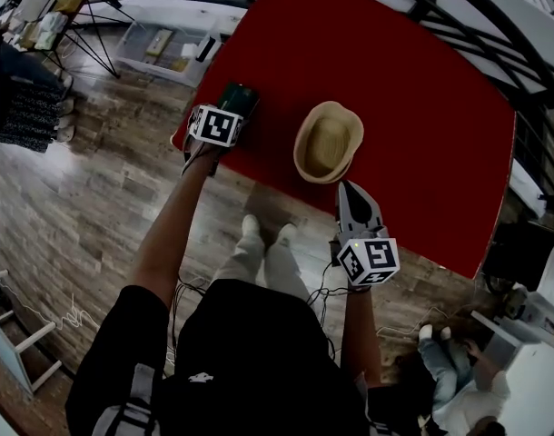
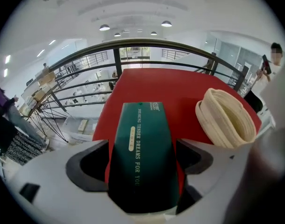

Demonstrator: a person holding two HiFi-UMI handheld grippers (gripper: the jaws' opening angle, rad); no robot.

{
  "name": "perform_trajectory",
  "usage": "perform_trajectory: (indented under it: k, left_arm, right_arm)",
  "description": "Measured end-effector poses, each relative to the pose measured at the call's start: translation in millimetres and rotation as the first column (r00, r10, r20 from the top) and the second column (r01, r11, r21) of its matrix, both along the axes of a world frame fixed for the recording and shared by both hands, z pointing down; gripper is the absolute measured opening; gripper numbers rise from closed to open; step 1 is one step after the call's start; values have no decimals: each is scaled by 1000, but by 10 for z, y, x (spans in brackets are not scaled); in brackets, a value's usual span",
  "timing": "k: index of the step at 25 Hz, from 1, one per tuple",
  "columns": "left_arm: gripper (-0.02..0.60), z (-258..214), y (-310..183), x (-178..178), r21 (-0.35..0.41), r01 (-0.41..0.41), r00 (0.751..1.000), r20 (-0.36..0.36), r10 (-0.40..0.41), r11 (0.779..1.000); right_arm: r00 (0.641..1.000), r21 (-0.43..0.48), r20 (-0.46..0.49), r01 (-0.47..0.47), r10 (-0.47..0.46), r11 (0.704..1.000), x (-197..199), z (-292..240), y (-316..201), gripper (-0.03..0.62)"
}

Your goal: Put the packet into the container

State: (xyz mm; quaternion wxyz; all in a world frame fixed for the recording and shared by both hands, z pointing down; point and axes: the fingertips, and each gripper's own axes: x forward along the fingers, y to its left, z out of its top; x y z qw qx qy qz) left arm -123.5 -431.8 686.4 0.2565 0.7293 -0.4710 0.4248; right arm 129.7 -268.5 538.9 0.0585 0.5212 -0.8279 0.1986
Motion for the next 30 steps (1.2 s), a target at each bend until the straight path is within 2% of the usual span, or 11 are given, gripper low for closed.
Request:
perform_trajectory:
  k: [5, 15, 17, 22, 30]
  left_arm:
    - [436, 194, -13, 20, -37, 10, 999, -35, -11, 999]
    - [371, 206, 22, 47, -40, -1, 1000, -24, 0, 999]
    - [370, 146, 30, 87, -46, 6, 998, -58, -9, 999]
    - [368, -112, 80, 206, -37, 65, 979, -192, -71, 997]
    - [368, -547, 167, 807, -4, -2, 967, -257, 1, 1000]
  right_arm:
    - [1000, -13, -5, -3, 3, 1000, -20, 84, 30, 21]
    - [1000, -27, -12, -7, 6, 1000, -11, 168, 25, 21]
    - [1000, -25, -11, -9, 9, 1000, -12, 148, 13, 21]
    - [1000, -22, -6, -19, 19, 1000, -6, 141, 40, 23]
    - [999, 13, -2, -52, 52, 999, 42, -58, 118, 23]
